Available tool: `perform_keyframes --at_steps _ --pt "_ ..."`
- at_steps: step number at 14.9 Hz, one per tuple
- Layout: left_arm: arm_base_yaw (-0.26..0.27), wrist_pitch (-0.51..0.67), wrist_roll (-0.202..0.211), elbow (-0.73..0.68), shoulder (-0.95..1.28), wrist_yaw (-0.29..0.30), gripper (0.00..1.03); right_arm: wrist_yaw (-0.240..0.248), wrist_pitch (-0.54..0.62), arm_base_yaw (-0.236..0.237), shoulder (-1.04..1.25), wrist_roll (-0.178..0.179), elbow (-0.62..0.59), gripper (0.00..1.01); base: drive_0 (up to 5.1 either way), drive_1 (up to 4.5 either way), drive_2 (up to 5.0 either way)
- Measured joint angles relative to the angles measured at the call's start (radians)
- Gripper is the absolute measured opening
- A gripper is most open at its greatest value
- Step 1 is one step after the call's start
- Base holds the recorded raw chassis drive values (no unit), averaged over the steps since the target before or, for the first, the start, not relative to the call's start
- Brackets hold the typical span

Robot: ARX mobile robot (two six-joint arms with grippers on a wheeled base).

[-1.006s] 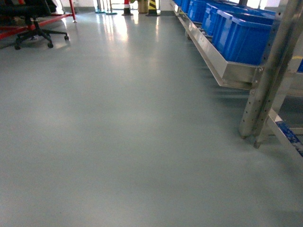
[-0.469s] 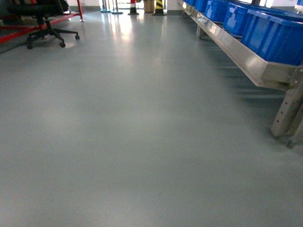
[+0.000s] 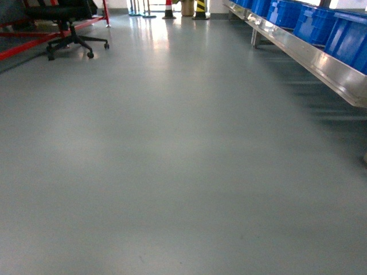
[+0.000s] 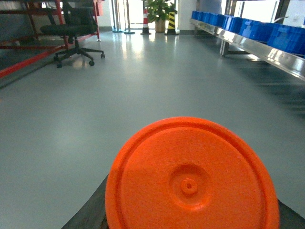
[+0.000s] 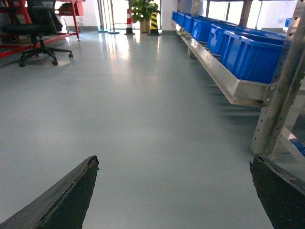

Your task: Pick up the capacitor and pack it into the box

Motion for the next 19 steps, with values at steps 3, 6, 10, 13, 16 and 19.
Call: perform_keyframes --at_steps 3,6,10,13,16,19 --pt "0.000 0.001 0.000 0.000 0.000 0.000 0.44 0.001 0.007 0.000 0.000 0.000 0.000 0.98 -5.0 2.41 2.4" --pt "0.000 0.002 0.000 0.000 0.000 -0.003 0.44 0.001 0.005 0.000 0.000 0.000 0.000 0.98 -4.9 2.50 2.5" --pt "0.000 0.001 0.000 0.000 0.000 -0.001 0.44 0.000 0.003 0.000 0.000 0.000 0.000 0.98 -4.9 2.50 2.5" --pt "0.000 0.004 0.000 0.000 0.000 0.000 0.44 0.000 0.004 0.000 0.000 0.000 0.000 0.98 -5.0 2.42 2.4" --pt "0.000 0.001 0.000 0.000 0.000 0.002 0.44 0.000 0.002 0.000 0.000 0.000 0.000 0.98 -5.0 2.36 2.4" --pt "0.000 -0.001 0.000 0.000 0.000 -0.001 0.44 0.000 0.004 0.000 0.000 0.000 0.000 0.98 -5.0 2.43 2.4"
